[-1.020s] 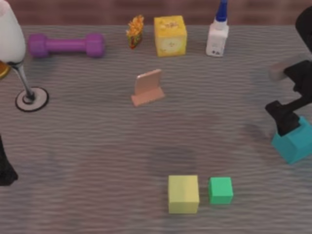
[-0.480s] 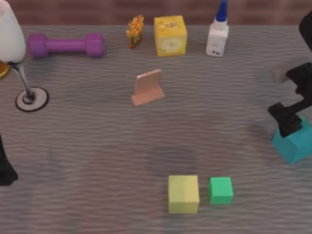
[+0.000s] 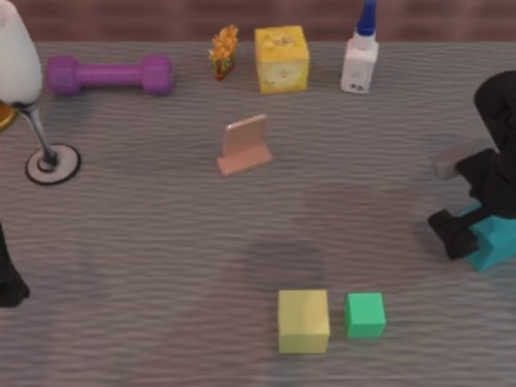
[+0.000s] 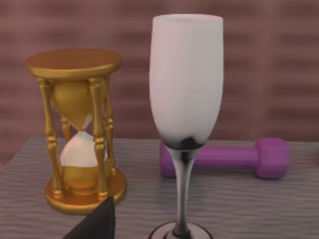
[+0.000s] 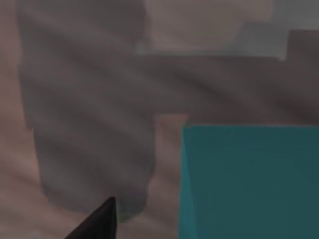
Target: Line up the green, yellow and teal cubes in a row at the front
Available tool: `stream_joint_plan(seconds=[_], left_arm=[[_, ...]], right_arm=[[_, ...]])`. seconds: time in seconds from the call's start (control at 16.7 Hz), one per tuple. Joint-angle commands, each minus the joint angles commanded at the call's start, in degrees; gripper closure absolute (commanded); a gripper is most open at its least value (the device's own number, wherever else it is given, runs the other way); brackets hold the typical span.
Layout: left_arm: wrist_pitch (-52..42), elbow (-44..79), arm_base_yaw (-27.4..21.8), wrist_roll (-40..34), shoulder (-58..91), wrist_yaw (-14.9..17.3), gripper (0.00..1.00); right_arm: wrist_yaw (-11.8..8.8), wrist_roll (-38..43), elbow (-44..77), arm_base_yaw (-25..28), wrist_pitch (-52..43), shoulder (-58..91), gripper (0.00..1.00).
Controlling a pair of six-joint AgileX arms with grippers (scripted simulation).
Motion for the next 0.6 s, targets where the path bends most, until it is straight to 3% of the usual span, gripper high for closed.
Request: stream_joint_plan(seconds=[0.24,0.6], left_arm=[[0.0,0.0,0.0,0.0,0.0,0.0,0.00],[0.0,0.0,0.0,0.0,0.0,0.0,0.00]], right_arm=[[0.0,0.0,-0.2,0.0,0.3,0.2,0.00],[0.0,0.0,-0.2,0.0,0.3,0.2,0.45]])
